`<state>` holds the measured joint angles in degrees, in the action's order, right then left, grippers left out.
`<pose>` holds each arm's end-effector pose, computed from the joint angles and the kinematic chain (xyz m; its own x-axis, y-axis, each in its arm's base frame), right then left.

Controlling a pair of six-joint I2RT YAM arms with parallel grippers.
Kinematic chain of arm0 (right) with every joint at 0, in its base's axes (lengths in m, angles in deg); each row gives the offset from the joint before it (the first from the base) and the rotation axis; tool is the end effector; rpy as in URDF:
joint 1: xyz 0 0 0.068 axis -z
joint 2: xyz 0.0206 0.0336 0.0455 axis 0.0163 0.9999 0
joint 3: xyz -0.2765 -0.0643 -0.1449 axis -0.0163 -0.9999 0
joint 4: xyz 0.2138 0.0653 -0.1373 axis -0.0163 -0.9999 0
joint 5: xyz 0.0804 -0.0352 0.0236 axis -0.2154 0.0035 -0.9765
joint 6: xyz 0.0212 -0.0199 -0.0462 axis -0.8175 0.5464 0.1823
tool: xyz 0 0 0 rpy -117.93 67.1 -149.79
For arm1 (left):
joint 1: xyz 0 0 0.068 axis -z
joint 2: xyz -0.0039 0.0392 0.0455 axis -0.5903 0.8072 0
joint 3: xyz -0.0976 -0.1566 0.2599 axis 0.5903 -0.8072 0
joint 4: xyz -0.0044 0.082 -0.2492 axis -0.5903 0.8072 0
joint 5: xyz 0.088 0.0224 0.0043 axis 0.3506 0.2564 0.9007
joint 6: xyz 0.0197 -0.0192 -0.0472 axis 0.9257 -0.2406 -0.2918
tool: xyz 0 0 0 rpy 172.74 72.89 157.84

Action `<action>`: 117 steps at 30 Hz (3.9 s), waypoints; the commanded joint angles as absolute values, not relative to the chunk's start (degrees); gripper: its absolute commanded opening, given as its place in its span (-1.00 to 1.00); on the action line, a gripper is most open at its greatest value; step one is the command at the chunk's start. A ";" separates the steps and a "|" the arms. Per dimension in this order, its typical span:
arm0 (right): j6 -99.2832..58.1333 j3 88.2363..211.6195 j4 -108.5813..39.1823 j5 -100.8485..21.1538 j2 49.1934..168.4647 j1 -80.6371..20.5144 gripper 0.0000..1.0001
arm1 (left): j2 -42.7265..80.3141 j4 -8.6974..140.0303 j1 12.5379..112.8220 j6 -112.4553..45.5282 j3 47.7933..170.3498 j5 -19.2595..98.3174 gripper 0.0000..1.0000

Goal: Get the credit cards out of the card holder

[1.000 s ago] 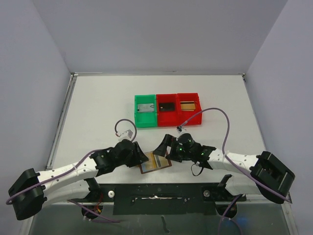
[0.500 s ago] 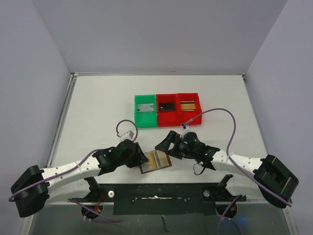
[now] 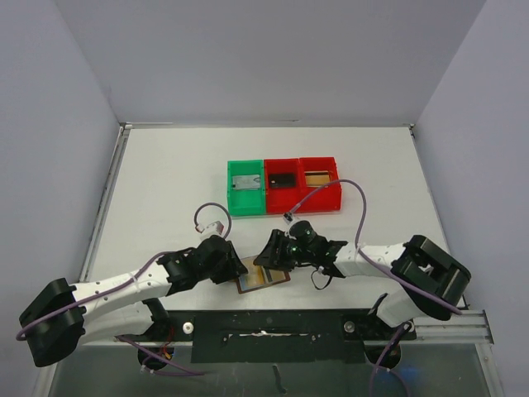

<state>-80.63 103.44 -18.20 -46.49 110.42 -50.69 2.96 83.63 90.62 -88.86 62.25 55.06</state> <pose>0.1621 0.2054 0.1932 -0.9513 0.2556 -0.1726 0.0225 0.6159 0.7875 0.1029 -0.1358 0.2085 -0.8737 -0.3477 -0.3403 -0.1134 0.8257 -0.5526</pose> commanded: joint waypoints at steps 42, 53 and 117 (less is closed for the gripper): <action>-78.83 109.58 -25.71 -45.99 115.90 -51.11 -0.38 | 11.21 83.52 89.89 -85.01 65.12 56.20 -0.41; -74.89 115.33 -33.78 -41.74 114.98 -53.58 -0.30 | 13.21 83.98 89.91 -84.20 64.60 56.17 -0.46; -77.91 98.08 -10.81 -59.98 110.94 -41.62 -0.81 | 14.70 84.18 89.99 -83.21 63.63 56.19 -0.53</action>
